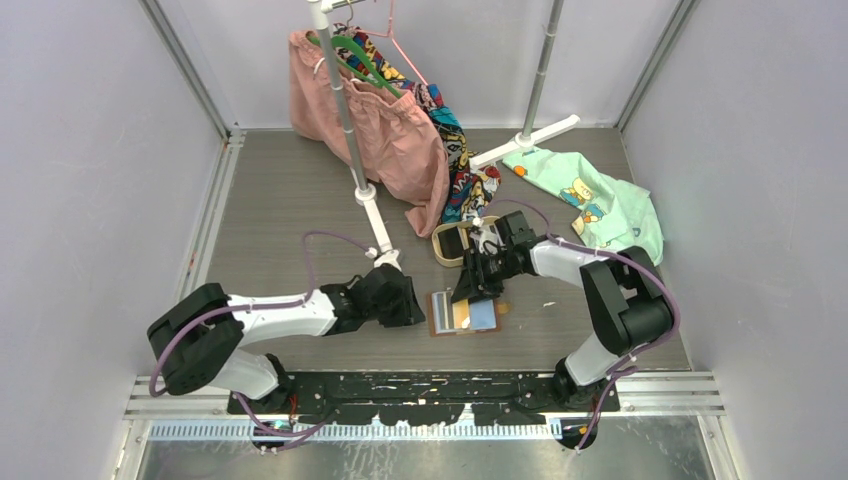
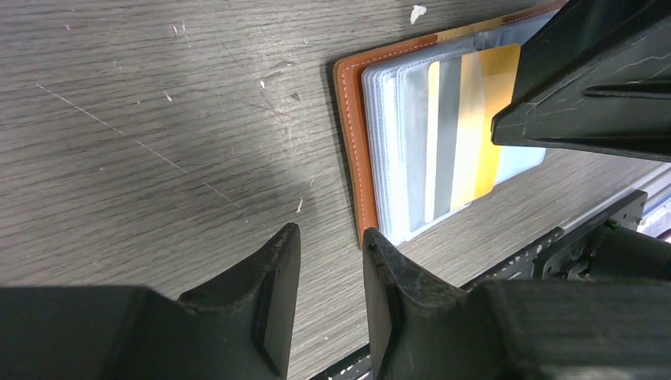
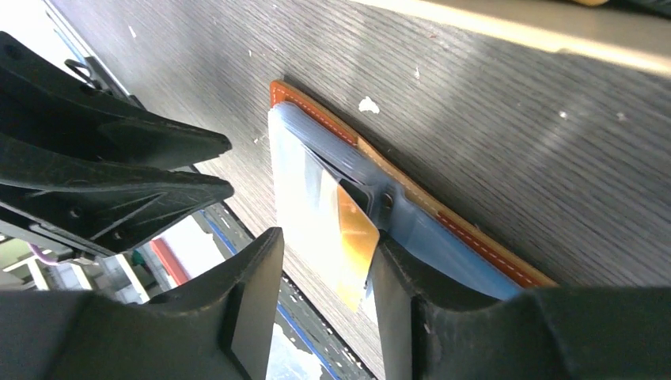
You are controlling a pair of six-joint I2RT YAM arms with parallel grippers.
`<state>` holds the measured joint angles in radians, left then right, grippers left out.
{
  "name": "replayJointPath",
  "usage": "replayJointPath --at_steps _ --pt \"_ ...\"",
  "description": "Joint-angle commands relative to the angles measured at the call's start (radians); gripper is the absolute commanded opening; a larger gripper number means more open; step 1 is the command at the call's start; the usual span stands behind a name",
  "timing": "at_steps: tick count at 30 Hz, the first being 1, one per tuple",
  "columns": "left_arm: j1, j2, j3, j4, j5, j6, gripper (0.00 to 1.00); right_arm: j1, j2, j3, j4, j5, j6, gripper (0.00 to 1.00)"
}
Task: Put the credit cards into the card holder
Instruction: Insert the credit card into the card holder.
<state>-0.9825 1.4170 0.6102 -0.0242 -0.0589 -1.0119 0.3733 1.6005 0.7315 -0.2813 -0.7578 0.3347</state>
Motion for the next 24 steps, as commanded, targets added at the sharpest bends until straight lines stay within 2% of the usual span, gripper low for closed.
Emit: replayJointPath --at_steps 1,18,24 --pt "-0.005 -0.049 -0.014 -0.001 -0.033 0.025 0.36 0.016 -0.053 0.066 -0.094 0.058 -0.08 0.52" --pt "-0.005 0.019 -0.03 0.097 0.004 0.016 0.34 0.063 -0.078 0.197 -0.301 0.265 -0.255 0.61" --pt "-0.005 0.038 -0.024 0.112 0.016 0.017 0.33 0.05 -0.078 0.214 -0.338 0.227 -0.277 0.62"
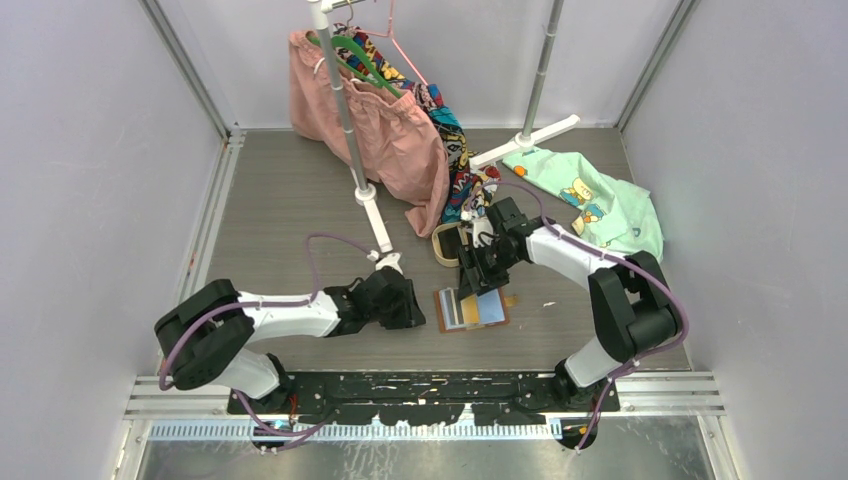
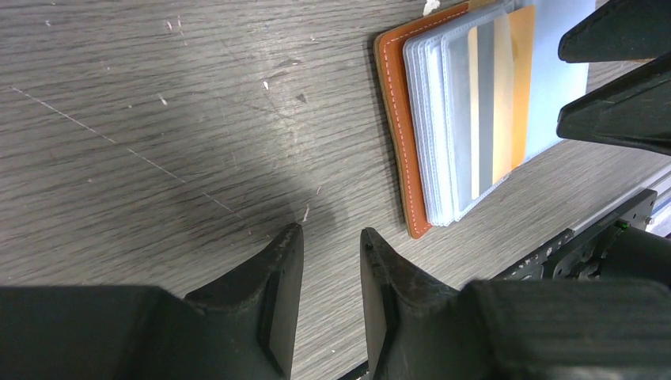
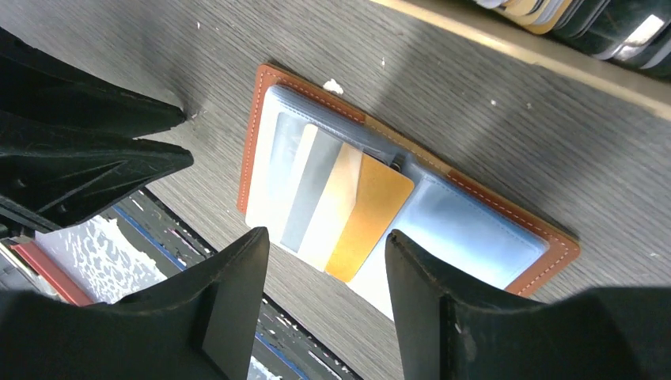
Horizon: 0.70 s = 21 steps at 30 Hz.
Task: Put the credit cards into the card holder
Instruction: Insert the credit card into the card holder.
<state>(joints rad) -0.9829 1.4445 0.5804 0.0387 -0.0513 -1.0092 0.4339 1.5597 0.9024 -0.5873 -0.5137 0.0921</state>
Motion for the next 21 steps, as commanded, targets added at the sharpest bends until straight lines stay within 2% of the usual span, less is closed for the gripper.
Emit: replayJointPath --at_steps 1,6,7,10,12,15,21 --pt "-0.004 0.014 0.006 0.052 0.009 0.015 0.33 -0.011 -0.026 0.043 -0.033 -0.043 -0.032 0.62" --pt "-0.005 0.022 0.014 0.052 0.008 0.02 0.33 -0.013 -0.033 0.07 -0.062 0.03 -0.054 0.57" --pt "-0.004 0.024 0.013 0.052 0.004 0.021 0.33 -0.013 -0.041 0.069 -0.063 0.052 -0.06 0.51" --pt "-0.002 0.039 0.02 0.052 0.003 0.02 0.33 -0.017 -0.05 0.068 -0.072 0.103 -0.072 0.24" --pt "-0.002 0.05 0.023 0.054 0.007 0.02 0.32 -0.016 -0.037 0.081 -0.087 0.137 -0.086 0.12" --pt "0.002 0.067 0.029 0.064 0.016 0.022 0.32 -0.015 -0.001 0.103 -0.114 0.186 -0.116 0.07" --pt "0.006 0.1 0.052 0.071 0.033 0.033 0.32 -0.015 0.101 0.152 -0.163 0.198 -0.139 0.06"
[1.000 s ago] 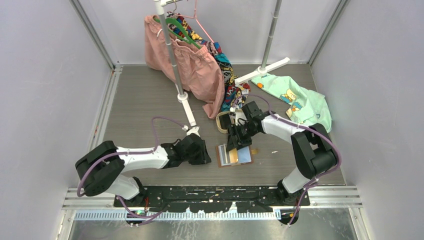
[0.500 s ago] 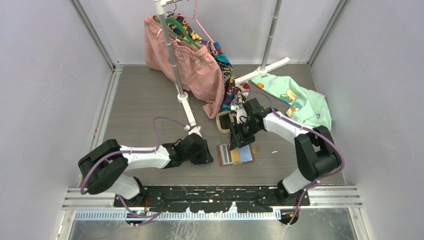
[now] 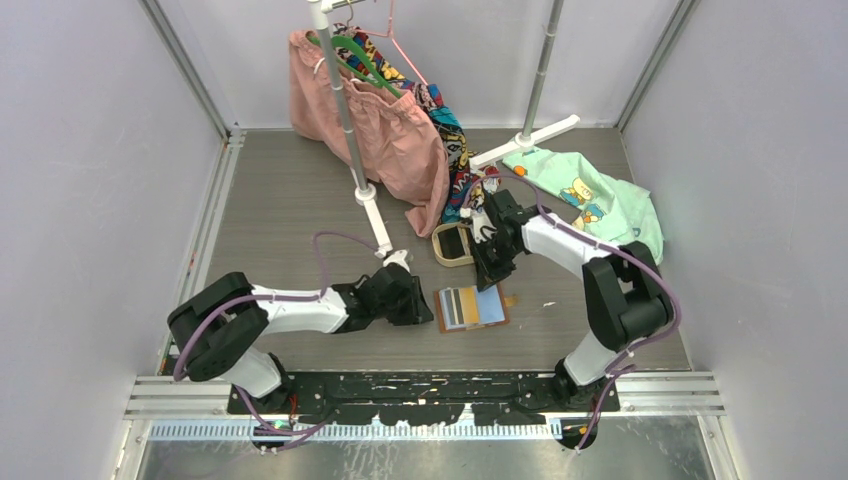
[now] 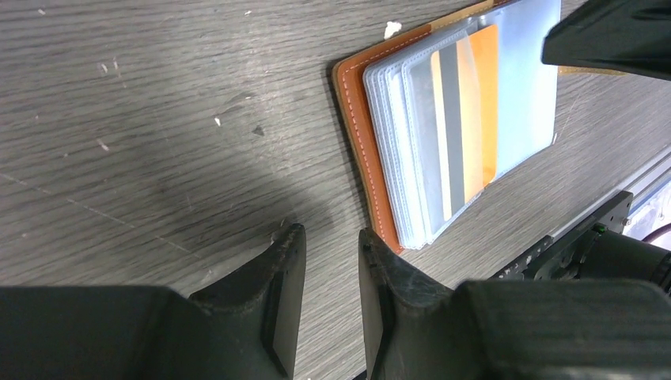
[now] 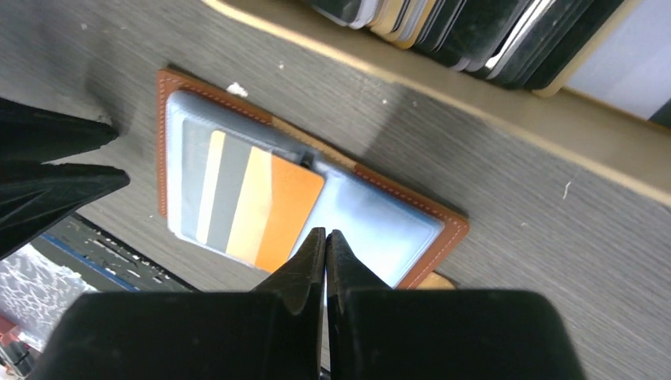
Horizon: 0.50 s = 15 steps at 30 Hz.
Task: Put the credit cards into the card holder
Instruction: Insert the credit card into the card holder.
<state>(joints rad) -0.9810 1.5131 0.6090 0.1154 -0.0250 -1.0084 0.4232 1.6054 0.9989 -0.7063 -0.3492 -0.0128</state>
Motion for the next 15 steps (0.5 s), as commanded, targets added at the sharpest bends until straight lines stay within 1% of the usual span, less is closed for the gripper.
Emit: replayJointPath --at_steps 1,5,8,15 --pt "0.004 0.037 0.025 -0.003 0.01 0.033 0.32 -0.003 0.066 0.063 -0.051 0.027 -0.035 0.06" --pt "0.004 0.066 0.036 0.016 0.02 0.034 0.32 0.015 0.084 0.063 -0.046 0.022 -0.033 0.06" --pt "0.004 0.089 0.045 0.029 0.061 0.033 0.32 0.035 0.101 0.065 -0.043 0.022 -0.031 0.06" --pt "0.004 0.129 0.066 0.043 0.086 0.034 0.31 0.053 0.139 0.082 -0.044 -0.032 -0.016 0.06"
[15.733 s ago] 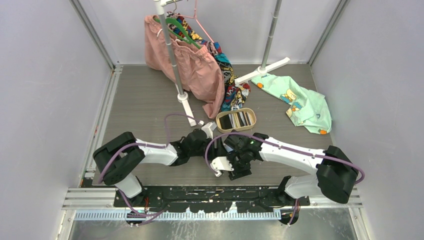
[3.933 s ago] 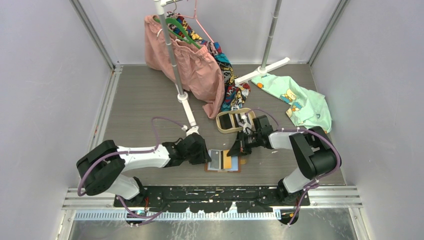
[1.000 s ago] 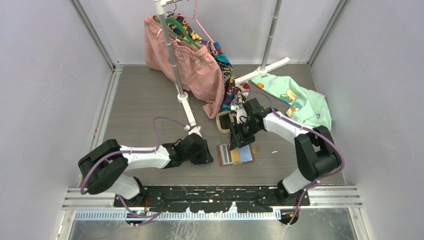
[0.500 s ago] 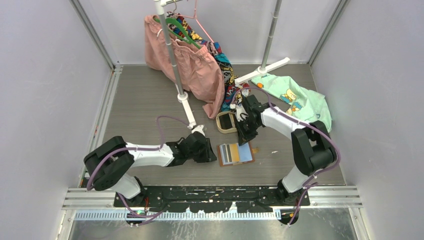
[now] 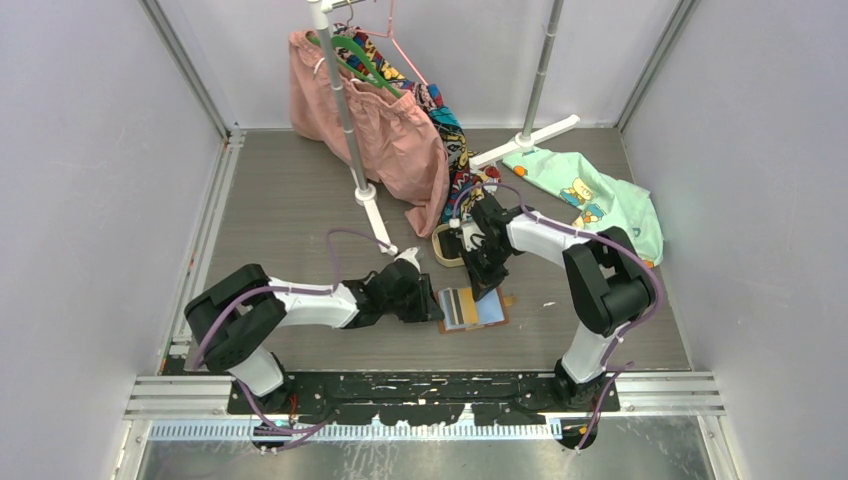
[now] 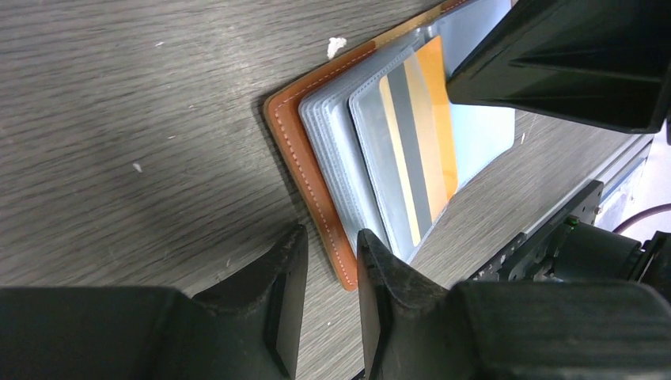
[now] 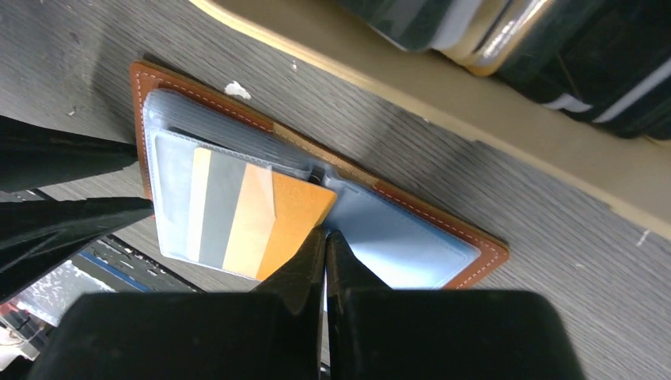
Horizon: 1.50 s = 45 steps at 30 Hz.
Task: Put the credit cards into the card holder
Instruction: Insert the credit card into the card holder.
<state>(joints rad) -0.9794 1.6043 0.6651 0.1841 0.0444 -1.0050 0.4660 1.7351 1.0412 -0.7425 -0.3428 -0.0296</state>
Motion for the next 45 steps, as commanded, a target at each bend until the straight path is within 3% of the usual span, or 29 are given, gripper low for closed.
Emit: replayJointPath --at_steps 1,10,23,33,45 --pt "0.002 0.046 0.014 -0.023 0.023 0.032 0.31 0.011 0.014 0.042 -0.008 -0.051 0.004 0.06" --pt "0.003 0.077 0.031 -0.02 0.038 0.032 0.3 0.016 0.029 0.059 -0.007 -0.145 0.016 0.06" --pt "0.009 -0.033 -0.032 -0.056 0.003 0.031 0.36 -0.003 -0.069 0.049 -0.025 -0.006 -0.058 0.1" --pt "0.025 -0.084 -0.127 0.098 0.033 -0.014 0.53 -0.002 0.033 0.079 -0.063 -0.018 -0.062 0.1" --pt "0.054 0.089 -0.167 0.365 0.11 -0.127 0.55 0.003 0.087 0.094 -0.086 -0.059 -0.066 0.1"
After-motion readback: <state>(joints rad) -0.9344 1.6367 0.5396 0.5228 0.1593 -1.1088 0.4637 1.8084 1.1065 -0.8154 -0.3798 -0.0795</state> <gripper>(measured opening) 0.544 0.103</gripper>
